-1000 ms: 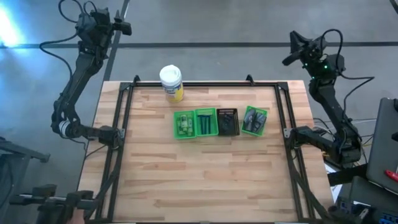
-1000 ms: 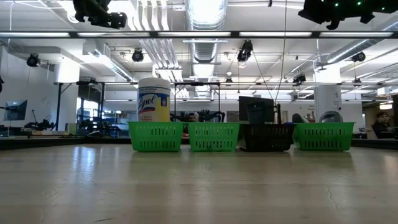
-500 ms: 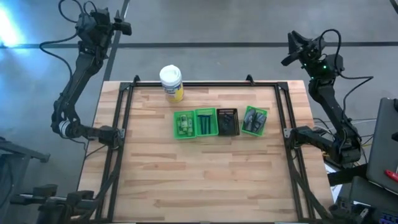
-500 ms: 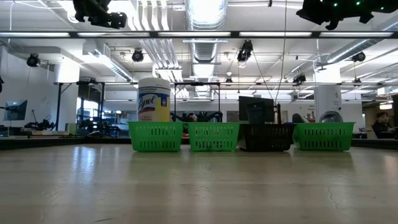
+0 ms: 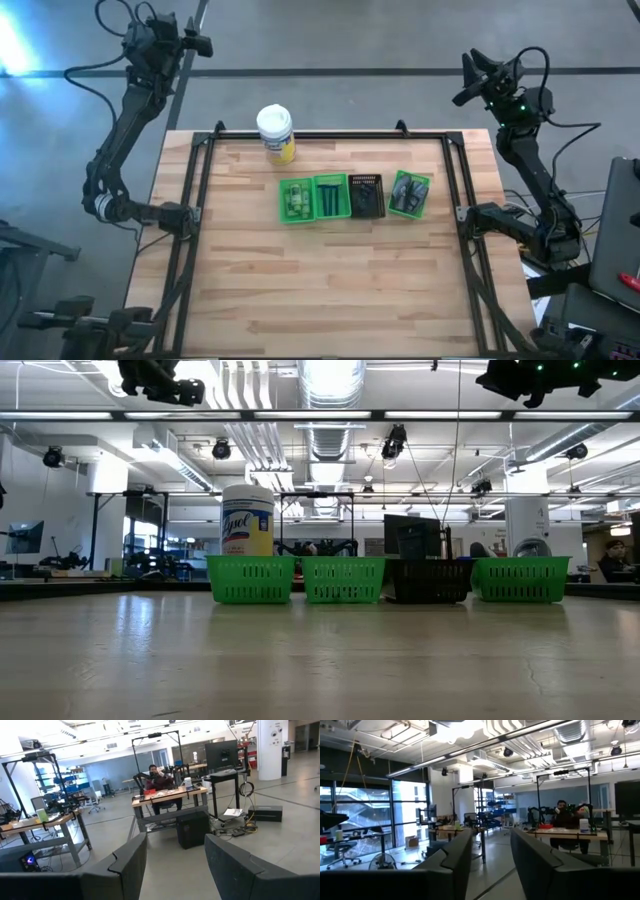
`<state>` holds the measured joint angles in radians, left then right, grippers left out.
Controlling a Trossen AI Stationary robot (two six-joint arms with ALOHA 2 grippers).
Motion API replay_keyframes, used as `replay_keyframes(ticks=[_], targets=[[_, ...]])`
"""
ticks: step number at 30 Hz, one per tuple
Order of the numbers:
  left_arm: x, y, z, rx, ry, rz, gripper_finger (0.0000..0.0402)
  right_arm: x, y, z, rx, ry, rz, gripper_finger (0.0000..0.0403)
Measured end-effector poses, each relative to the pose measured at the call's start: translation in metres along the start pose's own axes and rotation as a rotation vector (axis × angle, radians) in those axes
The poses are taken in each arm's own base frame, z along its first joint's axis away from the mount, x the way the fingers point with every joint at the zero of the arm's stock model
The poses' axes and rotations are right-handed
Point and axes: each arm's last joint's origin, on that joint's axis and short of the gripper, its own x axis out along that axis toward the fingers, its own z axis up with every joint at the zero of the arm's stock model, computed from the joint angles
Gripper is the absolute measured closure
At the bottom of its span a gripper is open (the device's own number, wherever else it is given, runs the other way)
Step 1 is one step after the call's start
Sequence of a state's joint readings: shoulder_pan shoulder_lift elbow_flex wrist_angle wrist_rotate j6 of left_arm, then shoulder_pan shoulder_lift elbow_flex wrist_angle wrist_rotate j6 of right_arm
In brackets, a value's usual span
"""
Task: Pick & Place Travel size toiletries
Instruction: Return to Home Position
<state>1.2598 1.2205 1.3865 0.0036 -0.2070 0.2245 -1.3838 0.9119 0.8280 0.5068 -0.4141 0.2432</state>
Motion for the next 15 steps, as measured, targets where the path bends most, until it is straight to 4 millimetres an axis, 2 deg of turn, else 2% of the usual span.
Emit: replay_keyframes(ticks=[12,15], targets=[[-0.0001,-0.0005,0.0001,0.000,0.000,-0.002,0.0197,0.0000,0.0000,0.0001,0.000,0.000,0.000,0.0242],[-0.0006,-0.0003,0.0007,0.086,0.002,0.021,0.0197,0.0000,0.0000,0.0001,0.000,0.000,0.000,0.0235]])
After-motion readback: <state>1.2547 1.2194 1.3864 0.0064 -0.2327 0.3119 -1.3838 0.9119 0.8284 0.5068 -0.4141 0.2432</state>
